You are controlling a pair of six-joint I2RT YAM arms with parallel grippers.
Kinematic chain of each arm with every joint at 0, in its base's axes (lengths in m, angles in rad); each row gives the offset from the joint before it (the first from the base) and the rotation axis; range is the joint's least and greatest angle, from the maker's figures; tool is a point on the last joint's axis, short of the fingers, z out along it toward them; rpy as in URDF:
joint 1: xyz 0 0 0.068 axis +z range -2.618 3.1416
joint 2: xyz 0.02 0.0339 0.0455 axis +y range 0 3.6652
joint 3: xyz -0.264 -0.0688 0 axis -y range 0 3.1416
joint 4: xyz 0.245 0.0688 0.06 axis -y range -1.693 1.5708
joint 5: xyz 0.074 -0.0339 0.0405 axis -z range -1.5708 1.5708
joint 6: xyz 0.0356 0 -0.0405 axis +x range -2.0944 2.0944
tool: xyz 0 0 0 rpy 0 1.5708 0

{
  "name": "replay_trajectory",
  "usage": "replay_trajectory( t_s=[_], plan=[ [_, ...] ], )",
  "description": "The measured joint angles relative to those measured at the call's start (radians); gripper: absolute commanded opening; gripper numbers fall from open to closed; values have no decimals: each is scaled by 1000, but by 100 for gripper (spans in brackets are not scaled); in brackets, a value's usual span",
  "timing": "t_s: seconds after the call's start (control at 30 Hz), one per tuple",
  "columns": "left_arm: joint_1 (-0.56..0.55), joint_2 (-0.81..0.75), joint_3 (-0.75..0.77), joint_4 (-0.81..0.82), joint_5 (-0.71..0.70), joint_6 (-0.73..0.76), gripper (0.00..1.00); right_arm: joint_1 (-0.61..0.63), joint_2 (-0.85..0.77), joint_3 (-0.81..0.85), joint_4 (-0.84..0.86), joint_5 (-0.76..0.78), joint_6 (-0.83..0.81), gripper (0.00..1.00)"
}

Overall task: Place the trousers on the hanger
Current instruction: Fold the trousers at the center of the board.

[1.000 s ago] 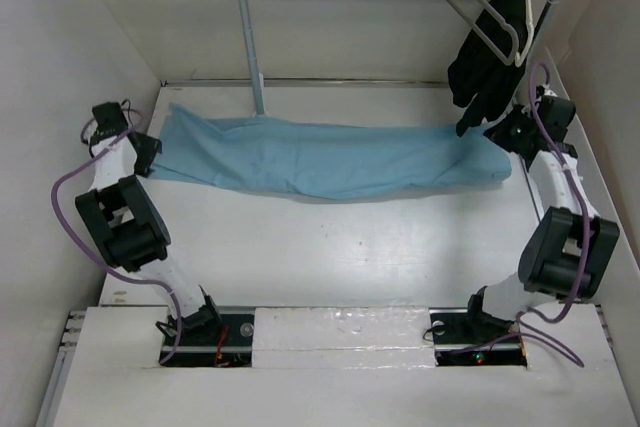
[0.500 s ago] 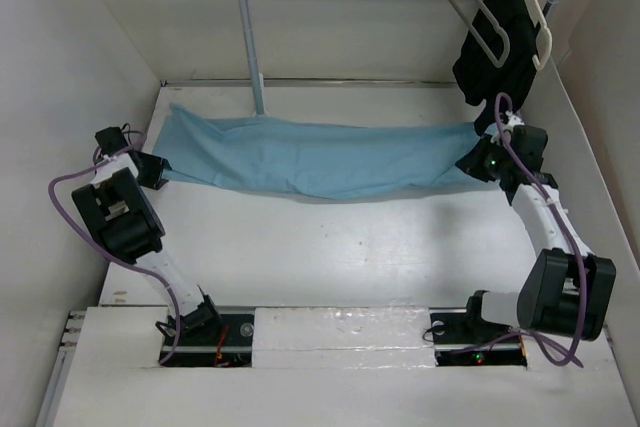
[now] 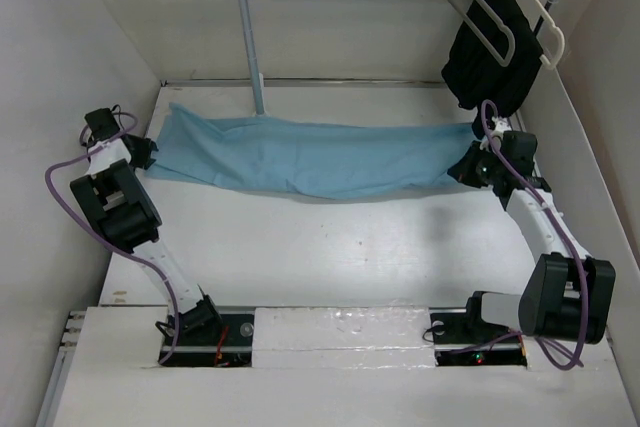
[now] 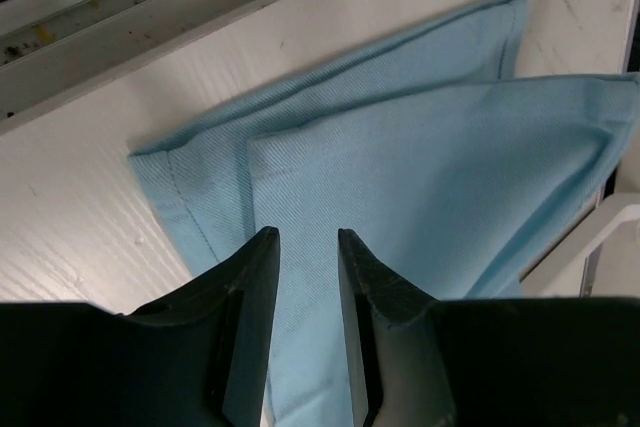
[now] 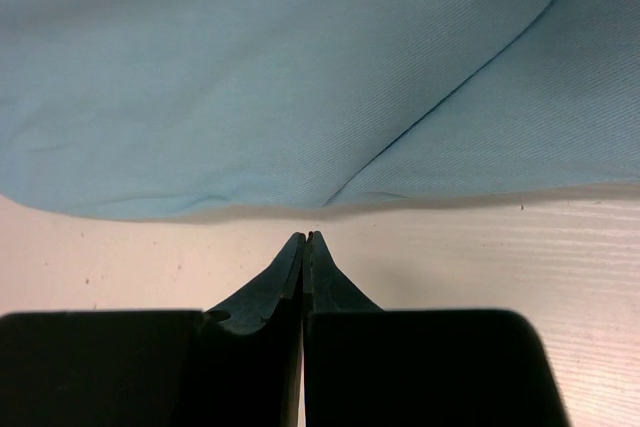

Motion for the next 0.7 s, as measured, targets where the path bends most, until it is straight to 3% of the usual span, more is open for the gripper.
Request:
replay_trajectory(
  t_s=[0.7],
  plan=[
    [0, 92, 24, -31, -16, -10, 24, 61, 58, 5, 0, 5, -16, 3]
  ],
)
